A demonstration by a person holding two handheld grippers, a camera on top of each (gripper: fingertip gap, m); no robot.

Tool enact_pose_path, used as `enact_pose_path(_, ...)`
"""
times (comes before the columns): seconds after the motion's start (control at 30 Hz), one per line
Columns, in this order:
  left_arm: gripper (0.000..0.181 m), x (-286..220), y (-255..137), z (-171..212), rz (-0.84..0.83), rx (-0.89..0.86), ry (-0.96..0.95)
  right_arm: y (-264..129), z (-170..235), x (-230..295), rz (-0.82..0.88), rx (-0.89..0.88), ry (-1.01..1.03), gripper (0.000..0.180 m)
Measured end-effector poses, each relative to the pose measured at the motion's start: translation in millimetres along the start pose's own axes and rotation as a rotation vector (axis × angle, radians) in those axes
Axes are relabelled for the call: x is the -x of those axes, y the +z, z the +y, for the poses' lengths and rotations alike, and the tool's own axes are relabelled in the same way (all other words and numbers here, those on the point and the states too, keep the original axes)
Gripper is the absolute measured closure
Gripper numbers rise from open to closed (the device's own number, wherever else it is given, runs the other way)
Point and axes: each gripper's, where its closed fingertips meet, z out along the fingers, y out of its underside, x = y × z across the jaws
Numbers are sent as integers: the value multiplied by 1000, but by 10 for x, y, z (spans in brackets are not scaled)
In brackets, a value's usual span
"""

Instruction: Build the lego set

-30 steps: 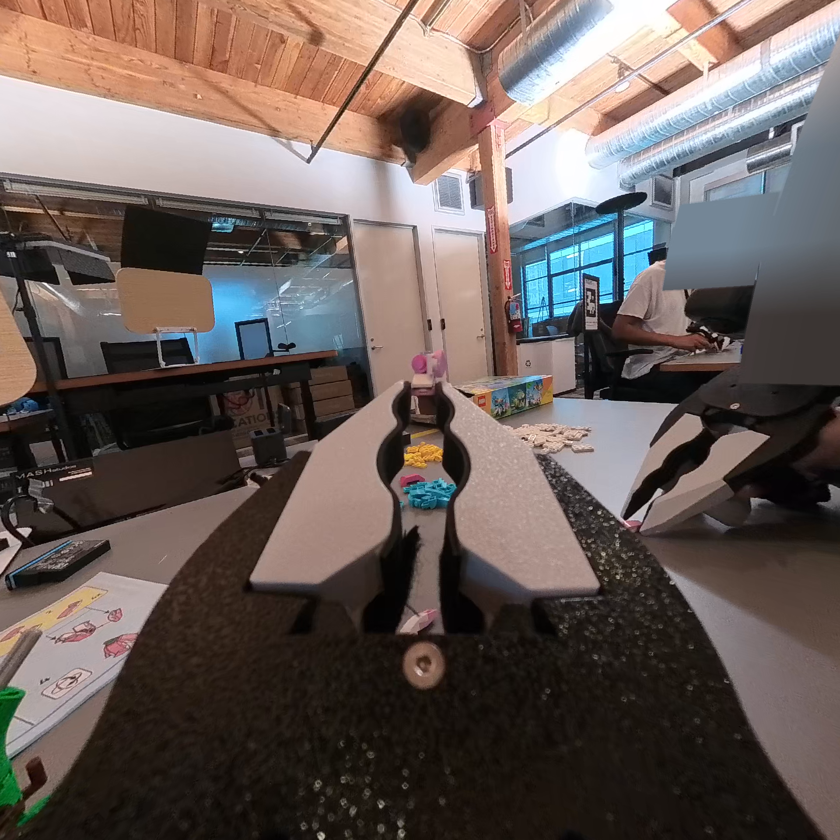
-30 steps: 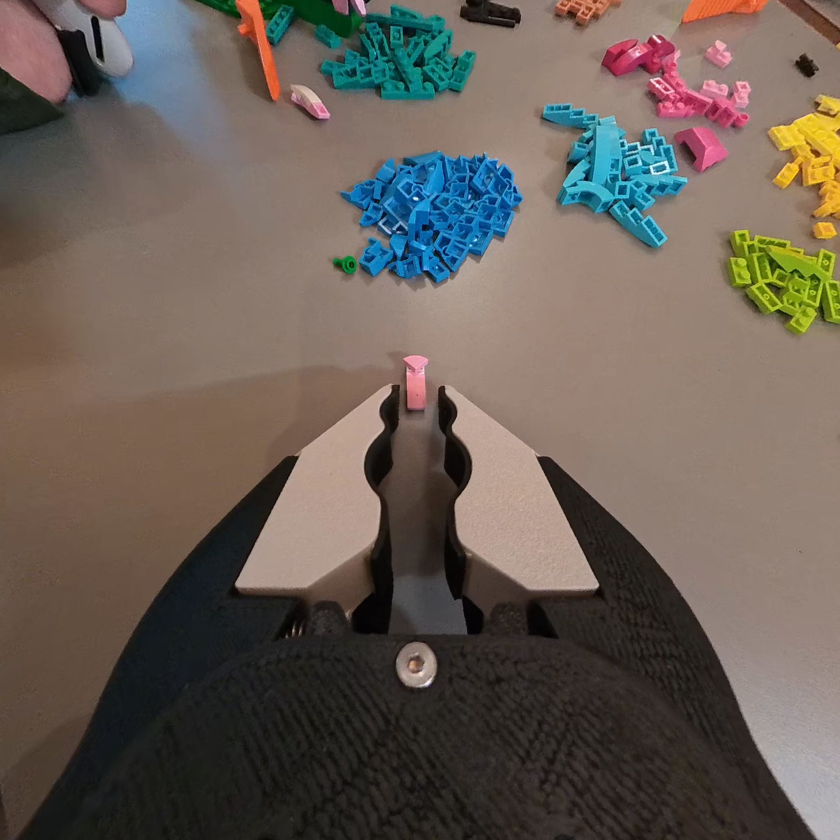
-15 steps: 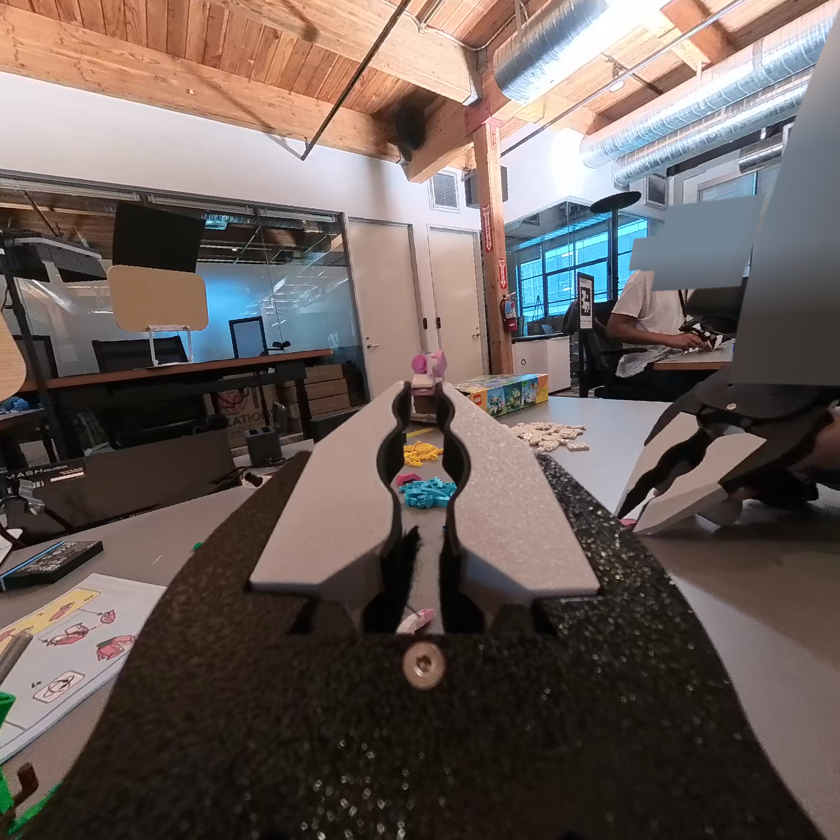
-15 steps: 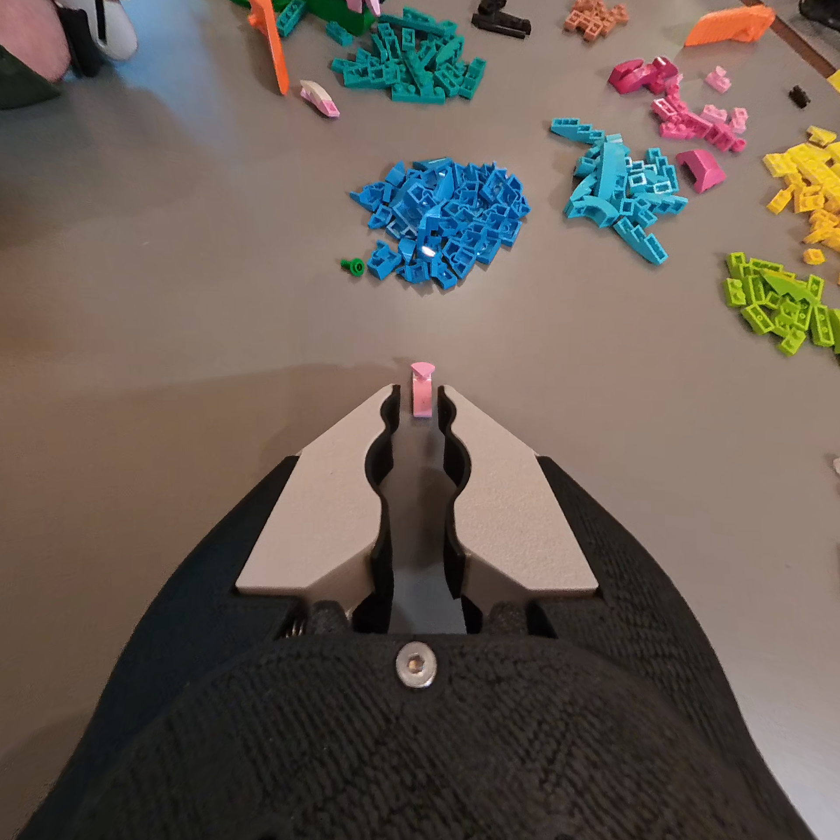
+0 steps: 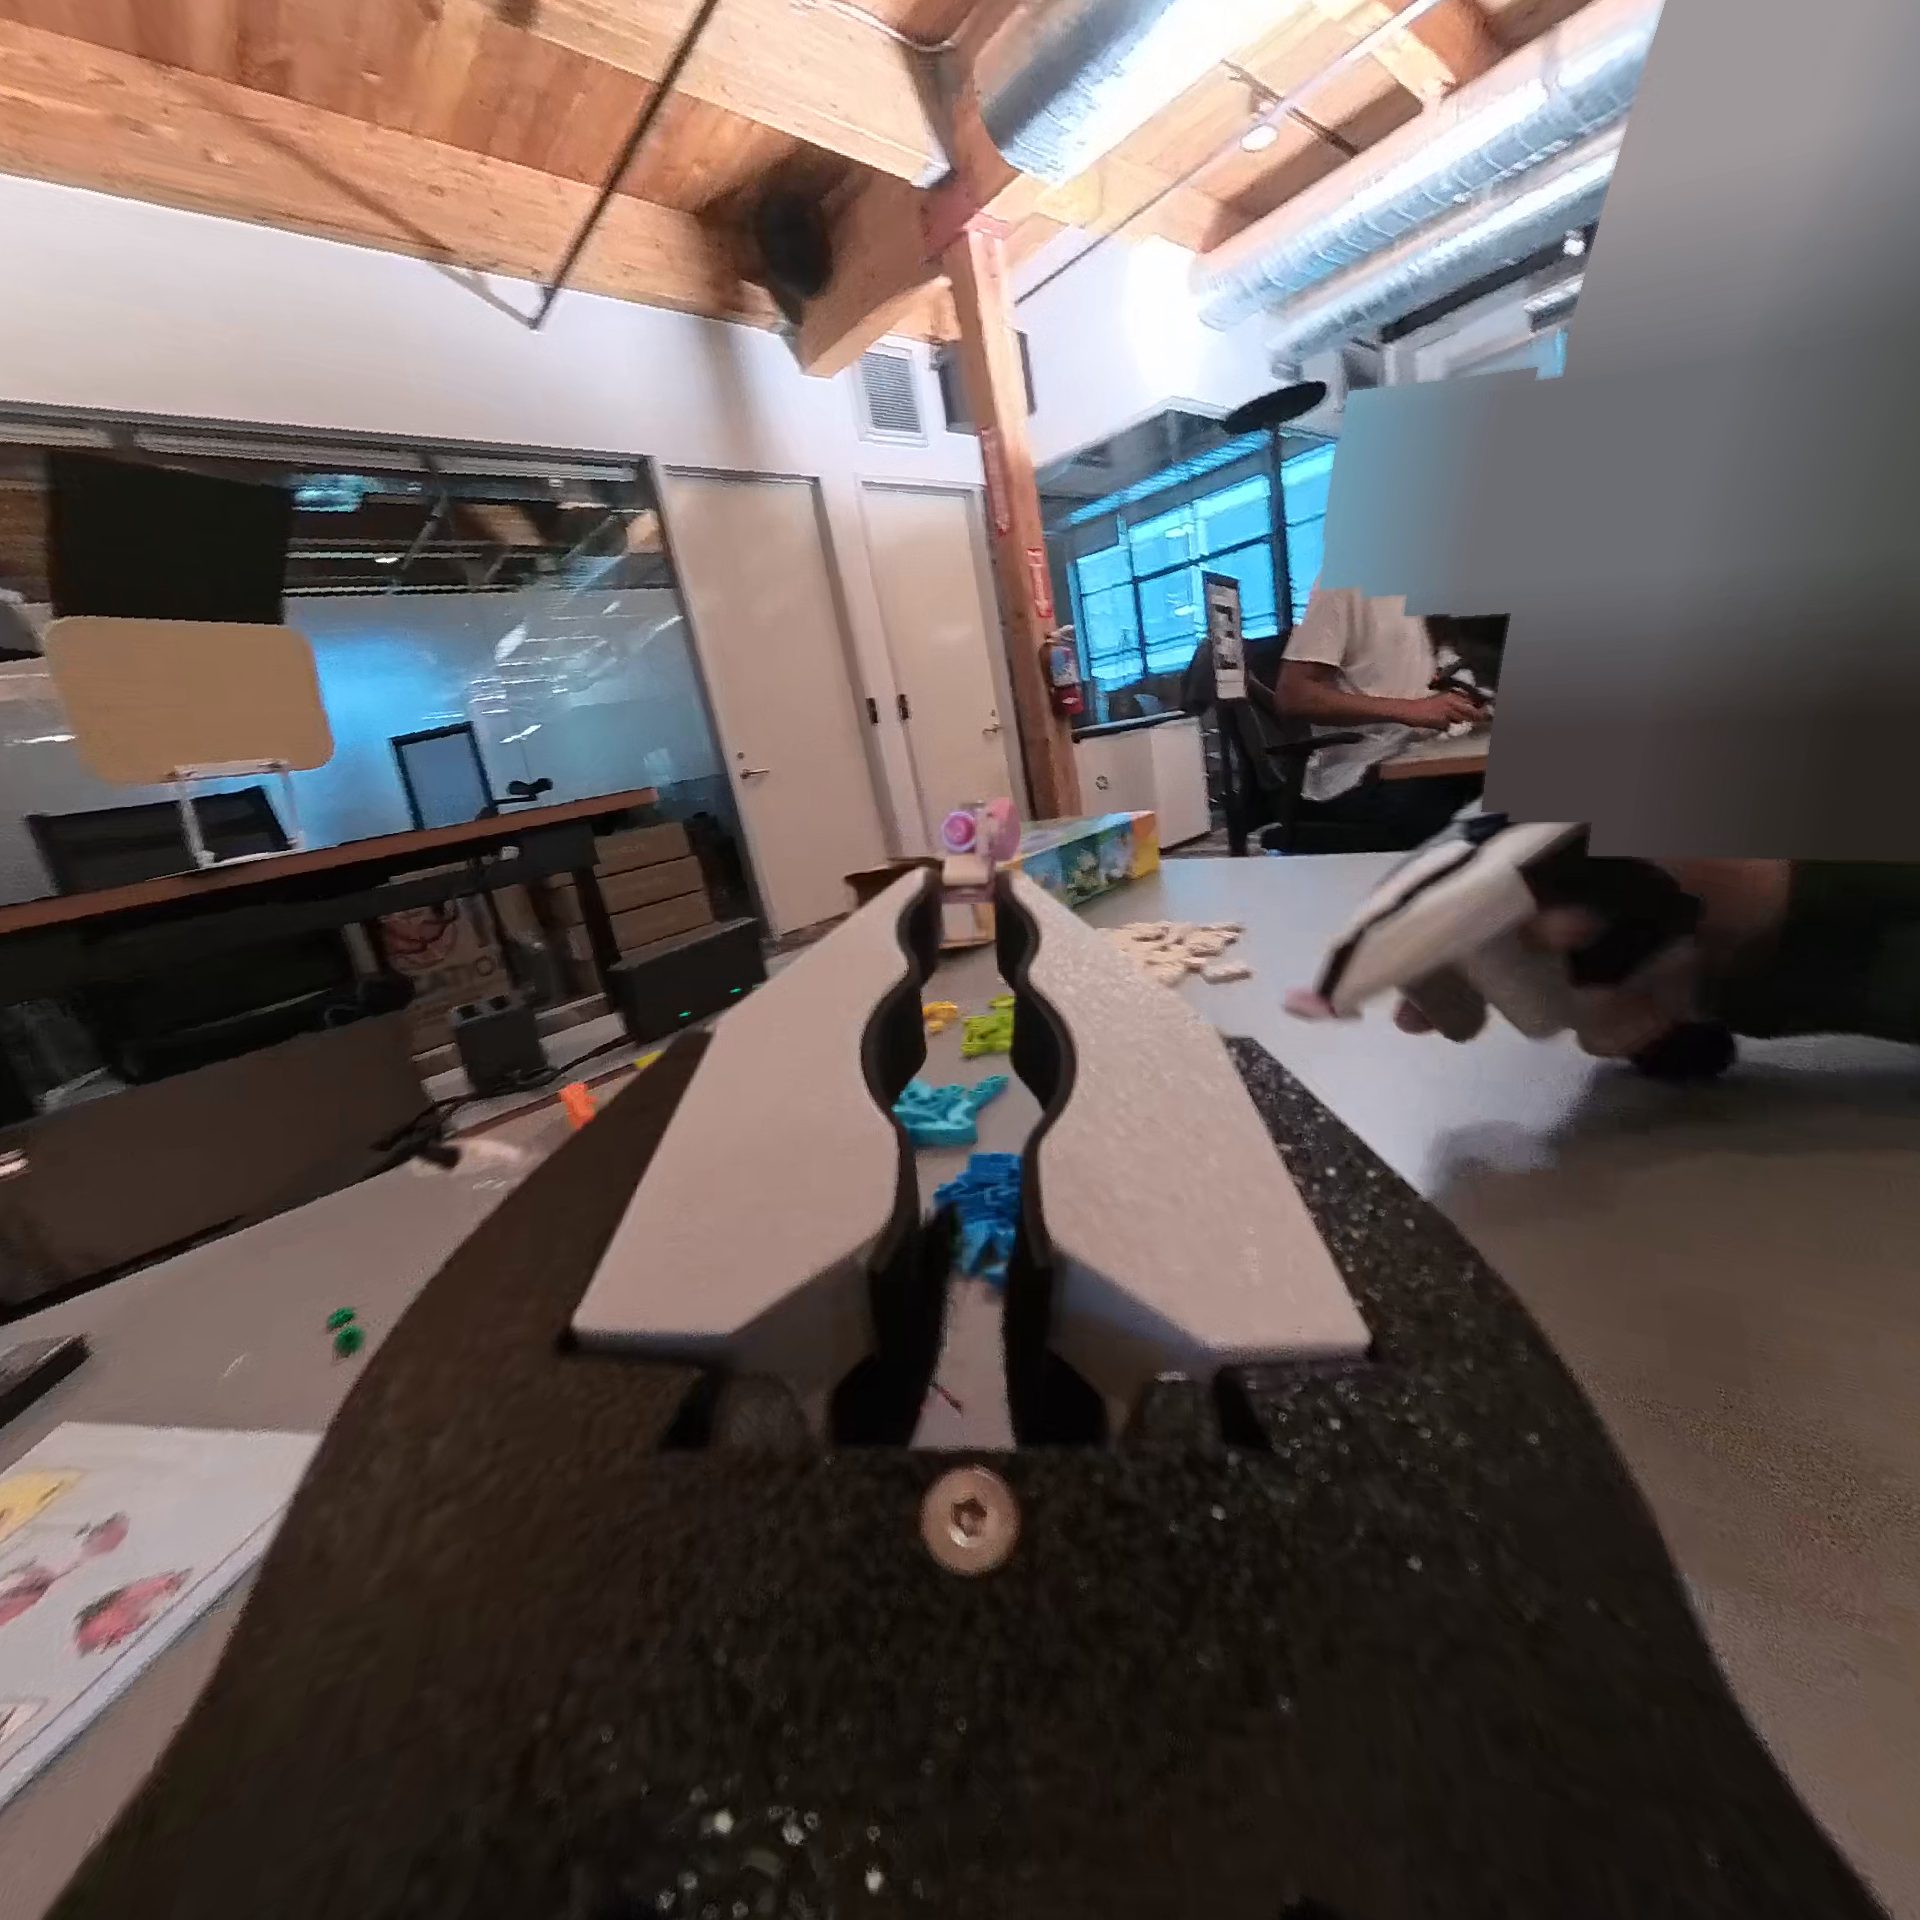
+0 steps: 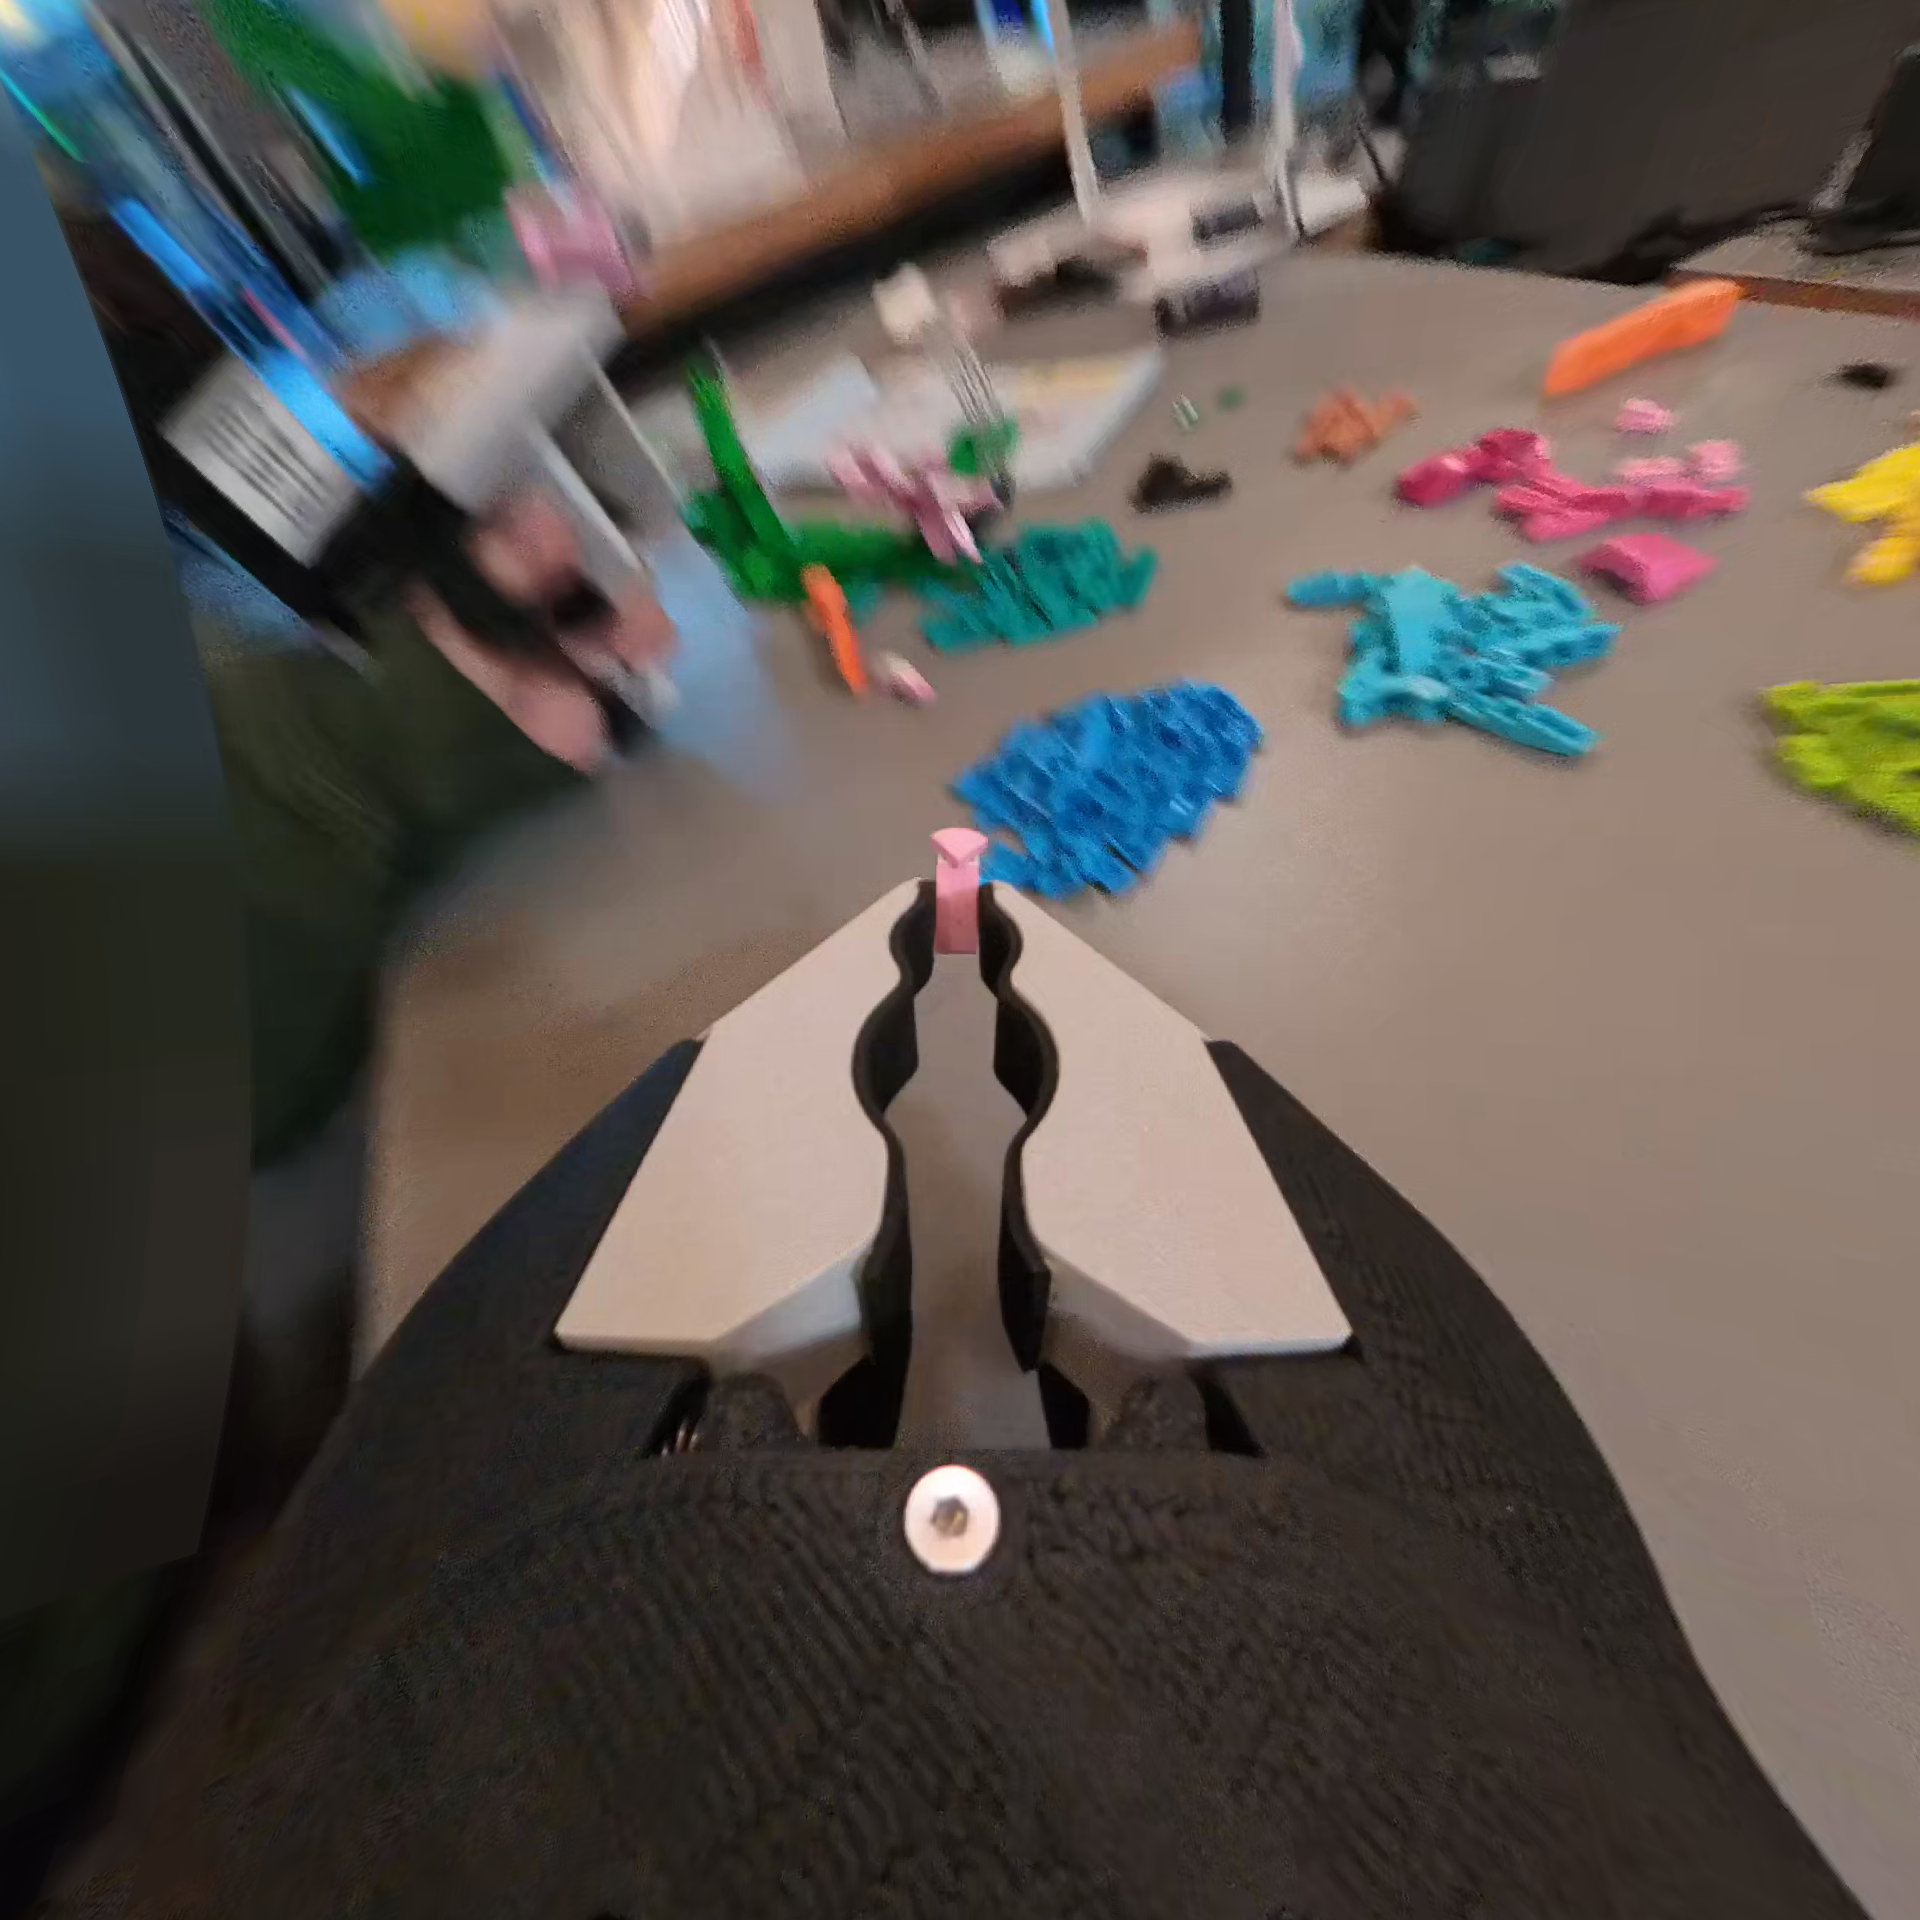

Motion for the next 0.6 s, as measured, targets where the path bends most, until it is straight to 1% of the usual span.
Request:
enact_pose_path(0.03, 173, -73, 26, -1, 43, 1, 3, -7, -99, 45, -70, -65, 90, 174)
enact_pose_path(0.1, 173, -237, 87, -11, 157, -4, 7, 5, -270, 103, -178, -137, 177, 174)
enact_pose_path(0.2, 173, -401, 197, 59, 325, 28, 27, 54, -602, 150, -294, -227, 199, 173)
enact_pose_path(0.33, 173, -393, 351, 228, 463, 96, 46, 222, -963, 103, -469, -317, 254, 174)
enact_pose_path(0.43, 173, -306, 507, 303, 498, 106, 46, 346, -1025, 7, -559, -347, 314, 173)
enact_pose_path(0.53, 173, -284, 645, 380, 530, 105, 30, 370, -956, -62, -578, -354, 371, 173)
enact_pose_path(0.6, 173, -321, 696, 375, 548, 104, 2, 341, -942, -139, -599, -389, 462, 174)
